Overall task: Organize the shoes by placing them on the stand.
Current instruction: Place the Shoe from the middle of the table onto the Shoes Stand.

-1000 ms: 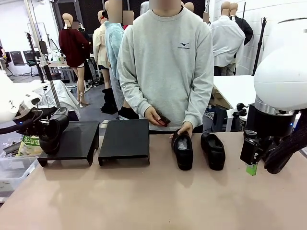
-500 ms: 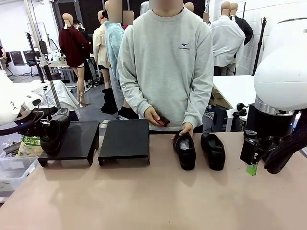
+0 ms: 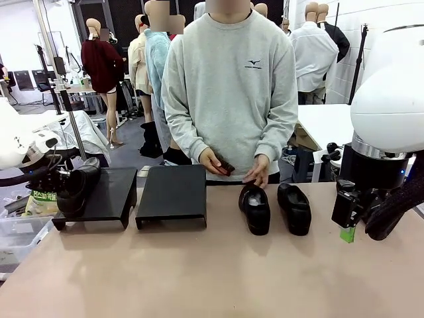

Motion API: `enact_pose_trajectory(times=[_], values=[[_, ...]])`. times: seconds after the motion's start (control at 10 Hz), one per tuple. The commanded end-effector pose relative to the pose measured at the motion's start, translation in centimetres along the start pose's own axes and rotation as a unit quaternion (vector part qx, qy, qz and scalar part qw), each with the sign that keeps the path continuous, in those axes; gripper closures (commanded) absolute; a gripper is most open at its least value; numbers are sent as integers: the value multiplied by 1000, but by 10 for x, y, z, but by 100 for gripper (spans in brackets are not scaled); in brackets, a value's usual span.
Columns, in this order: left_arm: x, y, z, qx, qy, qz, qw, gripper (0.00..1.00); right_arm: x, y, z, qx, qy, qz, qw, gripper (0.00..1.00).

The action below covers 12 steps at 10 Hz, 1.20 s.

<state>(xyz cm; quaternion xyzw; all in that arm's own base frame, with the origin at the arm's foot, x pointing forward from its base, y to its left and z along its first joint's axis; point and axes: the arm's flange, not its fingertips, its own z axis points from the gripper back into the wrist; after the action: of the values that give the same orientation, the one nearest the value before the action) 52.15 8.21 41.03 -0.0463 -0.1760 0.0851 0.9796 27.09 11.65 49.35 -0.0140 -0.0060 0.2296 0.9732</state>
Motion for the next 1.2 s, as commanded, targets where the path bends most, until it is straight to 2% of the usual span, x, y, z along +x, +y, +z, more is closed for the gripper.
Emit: enact_pose_trajectory(times=[0.0,0.2,0.3,0.7,1.1], values=[[8,6,4,-5,3,-10,1000,52,0,2,-1,11,0,-3,1000,0],[11,7,7,4,-10,-12,1000,13,0,2,-1,11,0,-3,1000,0],[12,7,10,11,-22,-17,1000,0,0,2,-1,11,0,-3,1000,0],[17,6,40,19,-54,-17,998,0,0,2,-1,11,0,-3,1000,0],[19,2,44,12,-54,-16,998,0,0,2,-1,11,0,-3,1000,0]])
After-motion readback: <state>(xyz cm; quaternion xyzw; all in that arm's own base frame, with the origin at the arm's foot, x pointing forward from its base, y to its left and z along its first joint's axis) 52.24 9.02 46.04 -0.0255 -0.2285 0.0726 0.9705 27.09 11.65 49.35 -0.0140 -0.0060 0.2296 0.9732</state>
